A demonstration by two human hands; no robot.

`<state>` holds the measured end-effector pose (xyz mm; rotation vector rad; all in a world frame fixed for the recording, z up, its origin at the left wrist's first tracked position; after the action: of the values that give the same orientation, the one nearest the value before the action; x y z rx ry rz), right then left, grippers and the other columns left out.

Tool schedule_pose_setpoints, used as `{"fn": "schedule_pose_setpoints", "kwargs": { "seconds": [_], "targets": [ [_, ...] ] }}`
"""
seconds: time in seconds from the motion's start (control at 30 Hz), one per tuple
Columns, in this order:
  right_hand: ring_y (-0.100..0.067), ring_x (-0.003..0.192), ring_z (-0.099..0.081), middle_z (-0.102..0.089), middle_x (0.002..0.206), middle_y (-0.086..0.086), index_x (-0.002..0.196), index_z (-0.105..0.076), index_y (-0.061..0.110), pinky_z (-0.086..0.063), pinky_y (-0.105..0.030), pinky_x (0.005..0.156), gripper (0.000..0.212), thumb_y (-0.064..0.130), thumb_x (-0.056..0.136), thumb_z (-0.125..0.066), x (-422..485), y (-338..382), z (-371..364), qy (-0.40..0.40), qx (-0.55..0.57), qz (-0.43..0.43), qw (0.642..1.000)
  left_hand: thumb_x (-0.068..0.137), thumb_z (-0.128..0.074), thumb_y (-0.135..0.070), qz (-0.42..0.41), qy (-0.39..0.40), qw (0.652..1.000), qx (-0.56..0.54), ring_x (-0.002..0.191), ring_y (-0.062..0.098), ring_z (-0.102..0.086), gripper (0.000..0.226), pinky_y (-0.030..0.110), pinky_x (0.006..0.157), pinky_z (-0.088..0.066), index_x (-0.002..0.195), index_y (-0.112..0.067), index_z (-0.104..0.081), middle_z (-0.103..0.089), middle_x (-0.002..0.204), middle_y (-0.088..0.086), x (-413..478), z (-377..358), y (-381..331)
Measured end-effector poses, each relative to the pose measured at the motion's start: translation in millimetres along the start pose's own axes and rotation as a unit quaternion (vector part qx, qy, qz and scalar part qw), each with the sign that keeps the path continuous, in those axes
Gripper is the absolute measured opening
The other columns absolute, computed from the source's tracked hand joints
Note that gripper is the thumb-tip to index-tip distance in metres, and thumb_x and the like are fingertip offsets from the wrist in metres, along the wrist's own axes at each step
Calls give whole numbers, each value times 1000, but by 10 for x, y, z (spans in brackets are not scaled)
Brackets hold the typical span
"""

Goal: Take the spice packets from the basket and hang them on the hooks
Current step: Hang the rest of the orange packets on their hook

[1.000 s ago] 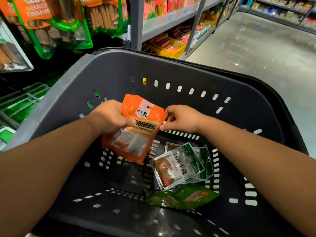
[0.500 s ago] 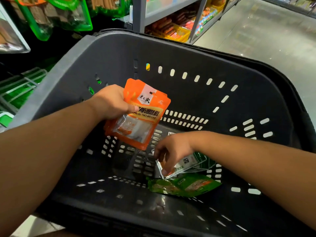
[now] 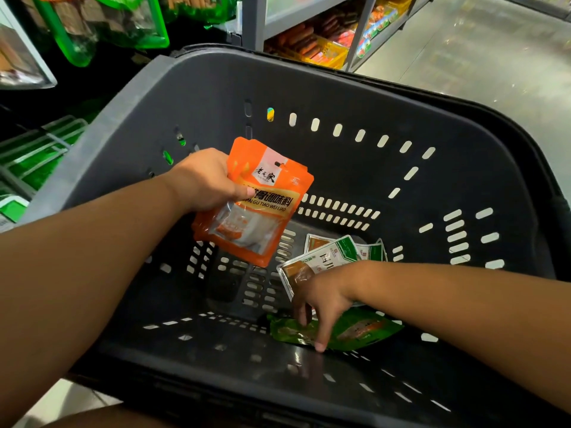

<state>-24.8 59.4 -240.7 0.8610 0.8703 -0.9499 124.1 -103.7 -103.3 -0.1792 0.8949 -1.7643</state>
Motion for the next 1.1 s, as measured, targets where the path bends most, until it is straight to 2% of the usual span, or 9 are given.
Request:
{"fn": "schedule_pose_setpoints", "kwargs": {
  "seconds": [0.2, 0.37, 0.6, 0.7, 0.8, 0.87, 0.93, 1.03, 1.1],
  "targets": [
    [-27, 124, -52, -55, 139, -5, 127, -62, 23, -47, -39, 94, 53, 44, 83, -81, 67, -64, -74, 12, -45, -8, 999, 91, -75, -35, 1, 10, 1000, 2, 97, 22, -71, 26, 43, 96, -55, 110, -18, -75, -77, 104, 2, -2, -14, -13],
    [-26, 122, -58, -63, 133, -6, 133, -64, 18, -47, -36, 96, 41, 31, 95, -69, 55, -70, -2, 1, -38, 2, 999, 90, -76, -33, -2, 0, 1000, 4, 99, 23, -71, 25, 45, 100, -54, 110, -18, -76, -77, 106, 3, 8, 6, -20],
    [-24, 120, -59, -64, 134, -4, 137, -60, 13, -41, -27, 91, 35, 20, 103, -54, -132, -269, 480, -112, 15, -32, 993, 90, -77, -31, 6, -41, 999, 30, 96, 24, -70, 21, 38, 95, -53, 106, -17, -78, -76, 99, 3, 58, 92, 10],
    [-20, 98, -60, -67, 113, -2, 128, -65, 14, -44, -24, 75, 29, 17, 102, -53, -304, -359, 778, -175, 56, -34, 982, 91, -76, -32, 10, -54, 998, 32, 90, 21, -67, 19, 32, 89, -50, 105, -19, -79, -72, 92, -1, 83, 120, 30],
    [-14, 76, -58, -63, 84, 3, 99, -67, 14, -46, -25, 67, 12, 16, 99, -55, -512, -450, 1053, -239, 108, -27, 965, 92, -75, -33, 26, -72, 997, 30, 91, 21, -67, 20, 32, 88, -50, 105, -18, -78, -73, 95, -1, 99, 172, 62],
    [-11, 70, -59, -65, 81, -2, 89, -65, 13, -53, -31, 70, 12, 16, 97, -56, -678, -486, 1212, -280, 139, -14, 950, 93, -74, -35, 34, -84, 995, 32, 93, 22, -68, 23, 34, 89, -52, 105, -16, -78, -75, 99, -1, 97, 206, 84],
    [-7, 65, -56, -63, 76, 1, 84, -63, 15, -53, -34, 70, 12, 15, 95, -58, -860, -503, 1353, -321, 140, -1, 937, 93, -74, -36, 32, -92, 995, 36, 93, 23, -69, 22, 37, 90, -54, 102, -16, -78, -77, 100, 1, 98, 230, 91],
    [-7, 65, -57, -62, 73, 6, 86, -63, 17, -54, -38, 70, 9, 15, 94, -59, -1125, -557, 1521, -363, 152, 7, 919, 92, -74, -35, 26, -96, 995, 32, 93, 24, -70, 19, 39, 91, -55, 93, -16, -77, -77, 95, 1, 102, 248, 91],
    [1, 62, -56, -62, 70, 13, 87, -64, 22, -51, -31, 65, 13, 15, 96, -58, -1301, -600, 1619, -385, 158, 12, 909, 91, -76, -35, 20, -102, 994, 23, 92, 23, -71, 17, 40, 92, -55, 91, -18, -78, -78, 92, -1, 103, 263, 77]
  ]
}}
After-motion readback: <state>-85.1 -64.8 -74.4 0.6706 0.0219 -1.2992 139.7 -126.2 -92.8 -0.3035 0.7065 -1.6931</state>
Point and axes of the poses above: each hand's wrist, its own x-axis towards the middle knuckle, its own z-axis out of the back of the hand, y = z × x, the point moved 8 cm from there along x, towards the middle knuckle
